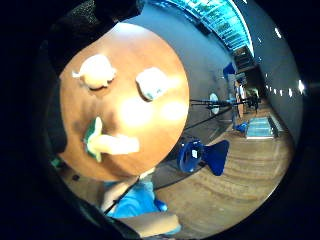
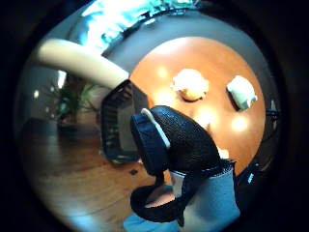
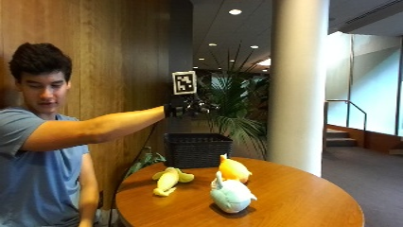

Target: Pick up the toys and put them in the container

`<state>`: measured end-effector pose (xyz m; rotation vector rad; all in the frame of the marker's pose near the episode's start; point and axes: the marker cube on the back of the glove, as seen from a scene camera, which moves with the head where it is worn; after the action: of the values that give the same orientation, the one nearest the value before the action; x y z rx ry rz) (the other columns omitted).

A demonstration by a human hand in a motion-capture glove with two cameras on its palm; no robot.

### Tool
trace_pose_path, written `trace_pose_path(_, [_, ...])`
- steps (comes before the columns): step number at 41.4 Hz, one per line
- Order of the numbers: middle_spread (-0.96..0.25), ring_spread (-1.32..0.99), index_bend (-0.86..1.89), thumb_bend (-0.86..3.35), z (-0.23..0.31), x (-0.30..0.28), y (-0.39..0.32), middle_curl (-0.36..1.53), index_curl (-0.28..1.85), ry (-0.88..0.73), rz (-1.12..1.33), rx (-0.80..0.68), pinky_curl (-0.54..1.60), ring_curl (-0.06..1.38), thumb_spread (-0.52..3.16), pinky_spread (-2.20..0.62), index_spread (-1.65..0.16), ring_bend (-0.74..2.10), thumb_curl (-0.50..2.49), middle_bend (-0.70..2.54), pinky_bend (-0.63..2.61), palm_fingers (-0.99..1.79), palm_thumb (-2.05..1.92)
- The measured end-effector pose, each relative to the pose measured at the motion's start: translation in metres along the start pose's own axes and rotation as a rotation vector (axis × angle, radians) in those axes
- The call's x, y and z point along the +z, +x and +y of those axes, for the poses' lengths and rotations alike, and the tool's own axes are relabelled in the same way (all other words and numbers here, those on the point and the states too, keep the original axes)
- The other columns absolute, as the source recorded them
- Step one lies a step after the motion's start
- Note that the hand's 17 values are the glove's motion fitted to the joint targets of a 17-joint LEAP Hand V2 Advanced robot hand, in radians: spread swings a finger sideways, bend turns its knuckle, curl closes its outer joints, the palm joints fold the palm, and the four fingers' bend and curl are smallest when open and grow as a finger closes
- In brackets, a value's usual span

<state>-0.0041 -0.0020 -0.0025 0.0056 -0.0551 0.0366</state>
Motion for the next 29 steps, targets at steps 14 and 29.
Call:
trace_pose_path(14, [0.0,-0.01,0.18,-0.05,0.001,0.0,0.005,0.14,0.14,0.012,0.048,-0.008,0.25,0.02,1.04,0.02,-0.25,0.17,0.04,0.21,0.76,-0.03,-0.07])
trace_pose_path(29, [-0.01,-0.02,0.1,-0.03,-0.022,0.007,0.059,0.22,0.17,0.001,0.12,0.131,0.31,0.08,1.19,0.01,-0.29,0.22,0.09,0.18,0.91,-0.07,-0.04])
